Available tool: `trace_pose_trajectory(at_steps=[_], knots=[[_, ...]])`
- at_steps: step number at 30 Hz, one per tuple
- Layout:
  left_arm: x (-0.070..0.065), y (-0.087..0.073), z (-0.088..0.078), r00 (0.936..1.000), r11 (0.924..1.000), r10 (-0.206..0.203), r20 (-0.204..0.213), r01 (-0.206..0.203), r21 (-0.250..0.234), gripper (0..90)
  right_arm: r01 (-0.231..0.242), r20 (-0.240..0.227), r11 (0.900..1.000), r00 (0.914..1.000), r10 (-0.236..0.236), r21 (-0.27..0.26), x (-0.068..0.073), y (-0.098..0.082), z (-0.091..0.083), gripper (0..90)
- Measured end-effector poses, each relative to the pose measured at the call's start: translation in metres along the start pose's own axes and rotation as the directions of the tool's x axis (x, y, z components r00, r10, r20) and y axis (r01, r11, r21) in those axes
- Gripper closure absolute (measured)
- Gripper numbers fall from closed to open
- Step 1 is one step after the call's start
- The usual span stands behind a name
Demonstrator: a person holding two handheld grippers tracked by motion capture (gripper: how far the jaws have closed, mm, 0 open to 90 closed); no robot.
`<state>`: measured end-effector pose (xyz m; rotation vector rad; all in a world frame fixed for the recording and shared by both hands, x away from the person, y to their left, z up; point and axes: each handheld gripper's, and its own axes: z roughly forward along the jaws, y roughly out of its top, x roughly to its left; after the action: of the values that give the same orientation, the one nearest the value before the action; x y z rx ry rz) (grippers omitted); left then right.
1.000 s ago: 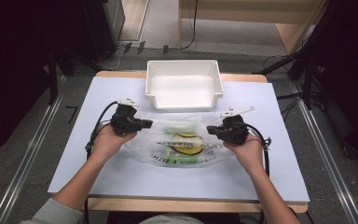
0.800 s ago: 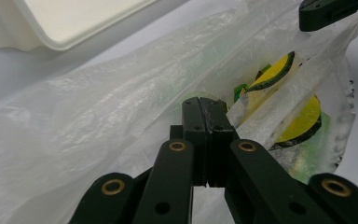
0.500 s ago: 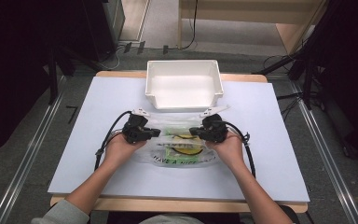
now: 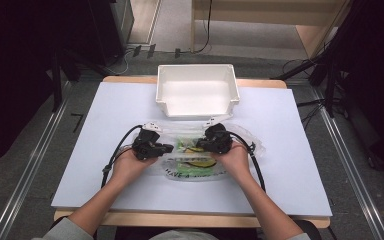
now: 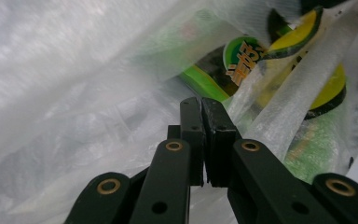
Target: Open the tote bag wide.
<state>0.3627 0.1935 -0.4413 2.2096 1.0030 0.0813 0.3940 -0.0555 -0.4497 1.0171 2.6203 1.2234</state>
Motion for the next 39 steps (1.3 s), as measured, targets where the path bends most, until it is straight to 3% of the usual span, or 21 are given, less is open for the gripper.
trace_pose_trajectory(at_steps=[5, 8, 17, 28, 39], knots=[[-0.003, -0.007, -0.001, 0.9997, 0.9999, -0.005, 0.023, 0.004, 0.013, 88.5, -0.019, 0.028, 1.0, 0.9994, 0.019, -0.019, -0.009, 0.004, 0.003, 90.0], [-0.007, -0.012, -0.002, 0.9992, 0.9996, 0.0, 0.039, -0.001, 0.029, 88.3, -0.027, 0.047, 1.0, 0.9985, 0.027, -0.003, -0.016, 0.009, 0.004, 90.0], [-0.016, -0.021, -0.006, 0.9972, 0.9995, 0.01, 0.075, -0.012, 0.03, 88.3, -0.047, 0.074, 0.999, 0.9961, 0.049, -0.017, -0.031, 0.023, 0.01, 90.0], [-0.031, -0.036, -0.008, 0.9927, 0.9979, 0.028, 0.117, -0.035, 0.054, 88.3, -0.093, 0.109, 0.996, 0.9897, 0.092, 0.003, -0.048, 0.023, 0.025, 90.0], [-0.041, -0.05, -0.01, 0.9886, 0.9958, 0.039, 0.146, -0.05, 0.076, 88.6, -0.107, 0.141, 0.994, 0.9845, 0.104, 0.016, -0.056, 0.019, 0.032, 90.0]])
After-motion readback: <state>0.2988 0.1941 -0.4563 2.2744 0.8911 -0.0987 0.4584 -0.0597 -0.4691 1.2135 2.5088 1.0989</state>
